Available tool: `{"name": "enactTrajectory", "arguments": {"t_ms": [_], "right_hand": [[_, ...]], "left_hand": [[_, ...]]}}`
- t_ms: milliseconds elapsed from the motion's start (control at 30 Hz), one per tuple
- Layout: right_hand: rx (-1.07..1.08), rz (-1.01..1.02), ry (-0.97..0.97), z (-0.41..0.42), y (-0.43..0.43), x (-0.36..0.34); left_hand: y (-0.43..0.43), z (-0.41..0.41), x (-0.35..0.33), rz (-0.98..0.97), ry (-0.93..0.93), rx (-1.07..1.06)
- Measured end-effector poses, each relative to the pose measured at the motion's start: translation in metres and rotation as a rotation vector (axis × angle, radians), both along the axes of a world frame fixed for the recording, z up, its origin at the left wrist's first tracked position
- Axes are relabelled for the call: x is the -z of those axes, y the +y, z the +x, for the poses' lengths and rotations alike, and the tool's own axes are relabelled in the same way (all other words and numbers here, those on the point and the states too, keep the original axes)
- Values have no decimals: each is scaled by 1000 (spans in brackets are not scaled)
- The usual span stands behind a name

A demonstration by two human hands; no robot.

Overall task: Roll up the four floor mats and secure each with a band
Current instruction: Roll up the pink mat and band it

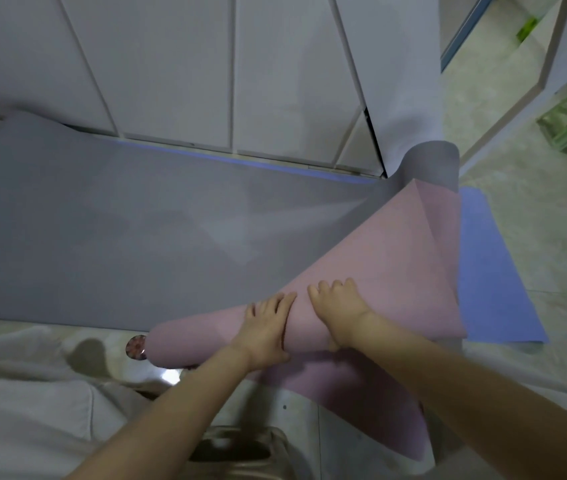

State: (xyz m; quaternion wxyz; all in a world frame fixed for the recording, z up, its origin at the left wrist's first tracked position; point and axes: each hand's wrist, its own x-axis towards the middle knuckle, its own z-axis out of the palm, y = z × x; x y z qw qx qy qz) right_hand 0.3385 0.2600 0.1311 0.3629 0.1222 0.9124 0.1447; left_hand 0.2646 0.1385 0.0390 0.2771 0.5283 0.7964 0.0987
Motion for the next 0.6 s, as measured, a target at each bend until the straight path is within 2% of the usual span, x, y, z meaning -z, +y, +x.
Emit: {"name": "enactTrajectory", "arguments": {"t_ms": [200, 333, 500, 600], "right_hand": [[84, -142, -81, -23, 20, -10], [90, -173, -26, -16, 25, -16], [-144, 26, 28, 13, 7, -11], [-168, 196, 25, 31, 3, 0]], "left_hand": [[5, 22, 0, 36, 130, -115], [12, 8, 2, 76, 96, -91], [28, -6, -3, 45, 51, -8], [38, -18, -7, 5, -20, 49]]}}
